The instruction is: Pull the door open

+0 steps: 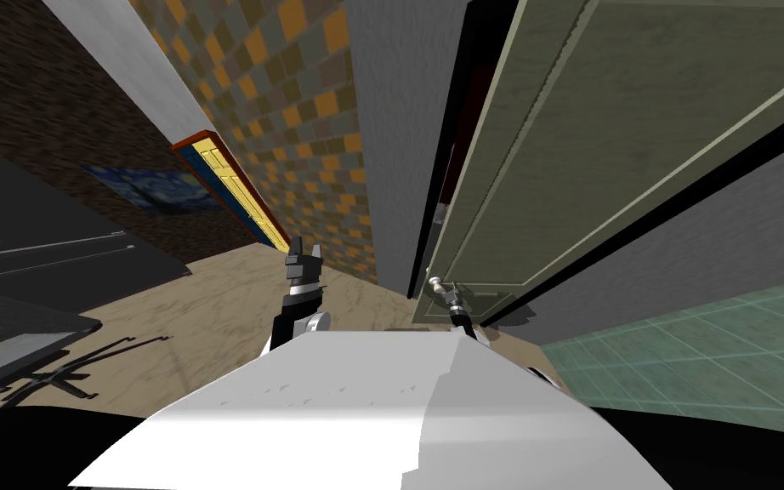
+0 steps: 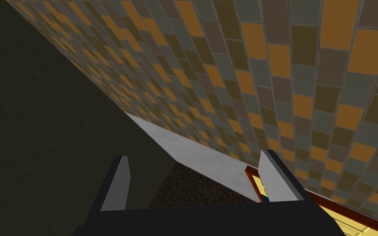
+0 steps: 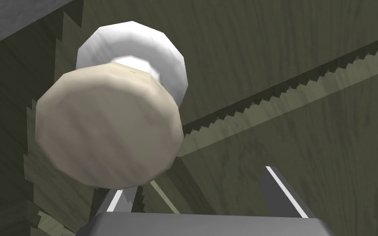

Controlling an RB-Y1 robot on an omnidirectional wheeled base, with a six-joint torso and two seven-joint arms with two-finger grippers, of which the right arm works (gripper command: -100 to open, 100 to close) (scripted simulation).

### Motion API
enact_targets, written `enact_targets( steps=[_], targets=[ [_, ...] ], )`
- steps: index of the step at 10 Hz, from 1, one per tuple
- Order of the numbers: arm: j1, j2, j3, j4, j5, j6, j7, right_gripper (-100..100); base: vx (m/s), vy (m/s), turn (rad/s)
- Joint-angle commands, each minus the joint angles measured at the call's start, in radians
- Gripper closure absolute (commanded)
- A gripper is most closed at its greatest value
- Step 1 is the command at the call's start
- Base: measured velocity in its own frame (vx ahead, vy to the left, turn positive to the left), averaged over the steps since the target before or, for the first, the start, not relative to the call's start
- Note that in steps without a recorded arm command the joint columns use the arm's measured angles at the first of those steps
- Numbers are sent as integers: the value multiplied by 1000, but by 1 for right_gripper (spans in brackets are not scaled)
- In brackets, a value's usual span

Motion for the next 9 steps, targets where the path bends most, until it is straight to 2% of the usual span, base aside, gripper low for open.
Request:
enact_targets(
  steps=[1, 2, 5, 6, 7, 8, 9],
  targets=[
    [-1, 33, 21, 2, -7, 1, -50, -100, -72, -25, 83],
    [-1, 33, 21, -9, -7, 1, -59, -100, -61, -30, 59],
    [-1, 33, 21, 2, -7, 1, -59, -100, -10, 2, 12],
    [0, 39, 22, -4, -18, 6, -96, -100, -36, 21, 84],
    [0, 39, 22, 26, -18, 6, -96, -100, -42, 25, 104],
    [0, 39, 22, 7, -18, 6, -96, -100, -25, 31, 14],
    [0, 45, 23, -11, -31, 12, -135, -100, -45, 7, 35]
  ],
)
